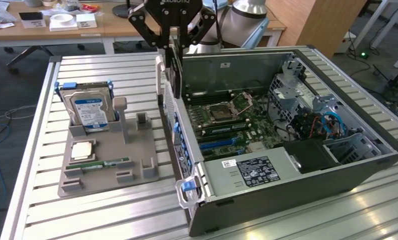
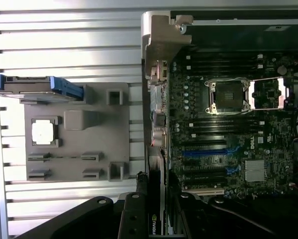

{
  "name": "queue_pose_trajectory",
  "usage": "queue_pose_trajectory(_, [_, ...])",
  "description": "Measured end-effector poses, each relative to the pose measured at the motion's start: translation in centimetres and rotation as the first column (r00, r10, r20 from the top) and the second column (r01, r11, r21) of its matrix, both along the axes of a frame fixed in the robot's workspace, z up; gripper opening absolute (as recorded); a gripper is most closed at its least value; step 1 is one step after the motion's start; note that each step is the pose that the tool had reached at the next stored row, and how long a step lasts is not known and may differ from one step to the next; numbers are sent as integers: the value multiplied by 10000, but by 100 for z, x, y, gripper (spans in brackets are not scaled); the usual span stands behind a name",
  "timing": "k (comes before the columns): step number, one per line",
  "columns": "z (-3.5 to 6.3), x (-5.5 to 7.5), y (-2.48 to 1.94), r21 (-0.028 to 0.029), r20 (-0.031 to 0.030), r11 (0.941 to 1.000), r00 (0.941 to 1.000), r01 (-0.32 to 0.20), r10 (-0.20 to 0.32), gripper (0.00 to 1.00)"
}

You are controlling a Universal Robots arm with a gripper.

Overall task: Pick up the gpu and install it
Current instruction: 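Pick up the gpu and move the gpu toward the slot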

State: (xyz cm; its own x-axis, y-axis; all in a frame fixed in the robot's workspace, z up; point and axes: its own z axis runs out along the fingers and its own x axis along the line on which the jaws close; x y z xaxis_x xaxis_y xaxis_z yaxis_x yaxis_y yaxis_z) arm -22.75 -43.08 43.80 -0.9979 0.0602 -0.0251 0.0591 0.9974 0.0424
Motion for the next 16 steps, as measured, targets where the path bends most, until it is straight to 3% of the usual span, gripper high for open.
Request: queue_pose_trajectory(16, [0, 291, 0, 0, 0, 10000, 10000, 0, 0, 26])
